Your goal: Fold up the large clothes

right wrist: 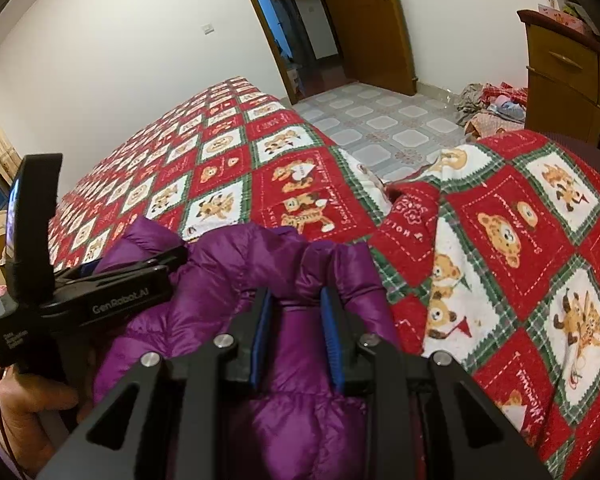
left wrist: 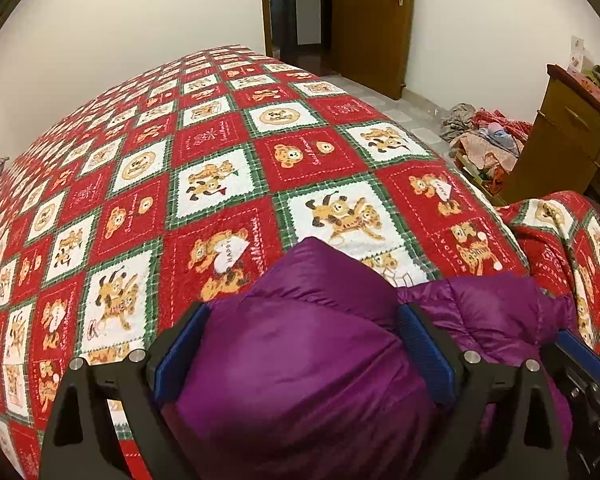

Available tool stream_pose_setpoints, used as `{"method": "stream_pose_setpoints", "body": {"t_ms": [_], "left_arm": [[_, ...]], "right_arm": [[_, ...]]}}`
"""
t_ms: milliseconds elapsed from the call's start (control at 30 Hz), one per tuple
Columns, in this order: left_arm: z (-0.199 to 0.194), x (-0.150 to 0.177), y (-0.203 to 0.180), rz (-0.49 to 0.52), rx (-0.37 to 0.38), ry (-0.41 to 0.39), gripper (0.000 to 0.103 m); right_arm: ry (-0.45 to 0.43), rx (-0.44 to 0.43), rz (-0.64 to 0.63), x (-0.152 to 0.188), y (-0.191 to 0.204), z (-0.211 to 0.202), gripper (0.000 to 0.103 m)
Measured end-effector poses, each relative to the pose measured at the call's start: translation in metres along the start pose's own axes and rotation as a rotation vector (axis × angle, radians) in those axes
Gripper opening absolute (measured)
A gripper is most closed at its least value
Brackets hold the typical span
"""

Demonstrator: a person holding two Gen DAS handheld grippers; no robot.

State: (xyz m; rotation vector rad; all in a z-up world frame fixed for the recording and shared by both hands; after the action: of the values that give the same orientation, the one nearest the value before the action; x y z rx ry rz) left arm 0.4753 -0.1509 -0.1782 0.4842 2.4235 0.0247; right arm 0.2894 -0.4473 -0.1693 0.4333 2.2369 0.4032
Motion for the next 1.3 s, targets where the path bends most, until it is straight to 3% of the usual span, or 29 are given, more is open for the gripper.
{"method": "stream_pose_setpoints", "body": {"t_ms": [167,367,467,533,567,767,933,1067,1167,1300], "left_arm": [[-0.044,0.015,0.009,0.033,0.015,-0.043,0.095],[-0.097,0.06,0.02,0.067,0.008,-0.078,0.095],[-0.108,0.078,0.021,0.084,-0.015,-0.075,0.095],[-0.116,0.089,0.023,0.076,-0.025,-0.086,0.095],[-0.12,0.094,0.024,0.071,-0.027,-0.085,0.095],[-0.149,0.116,0.026,0.047,-0.025,-0.131,0.095],[-0.181,0.137,0.028,0.015,-0.004,-0.176,0.095],[-0.206,0.149,0.028,0.001,-0.028,-0.22,0.095],[-0.225,0.158,0.03,-0.015,-0.048,-0.255,0.095],[-0.252,0.167,0.035,-0.018,-0.06,-0.294,0.095]], "right_arm": [[0.008,0.023,-0.017,0.0,0.001,0.002,0.029],[0.019,0.084,-0.057,0.0,0.007,0.002,0.03],[0.045,0.125,-0.087,0.003,0.013,-0.007,0.039],[0.026,0.141,-0.098,0.01,0.019,-0.028,0.065],[0.008,0.144,-0.097,0.015,0.023,-0.039,0.069],[-0.043,0.128,-0.141,0.068,0.038,-0.092,0.07],[-0.038,0.117,-0.089,0.117,0.035,-0.113,0.07],[-0.047,0.092,-0.039,0.131,0.033,-0.134,0.07],[-0.097,0.12,-0.058,0.135,0.041,-0.155,0.072],[-0.183,0.13,-0.083,0.129,0.058,-0.184,0.086]]}}
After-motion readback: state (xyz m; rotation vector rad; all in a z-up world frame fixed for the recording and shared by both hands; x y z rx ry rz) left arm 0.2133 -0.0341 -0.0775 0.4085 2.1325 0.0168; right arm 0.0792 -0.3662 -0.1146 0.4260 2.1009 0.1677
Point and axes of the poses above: each gripper's, at about its wrist camera, not at the fingertips, and z roughly the way its jaws point, y to its left, x to its underside, the point moved 5 cm from there along z, roughly the way its jaws point, and after that the axes turned 9 degrees about -x, right-handed, at the moved point
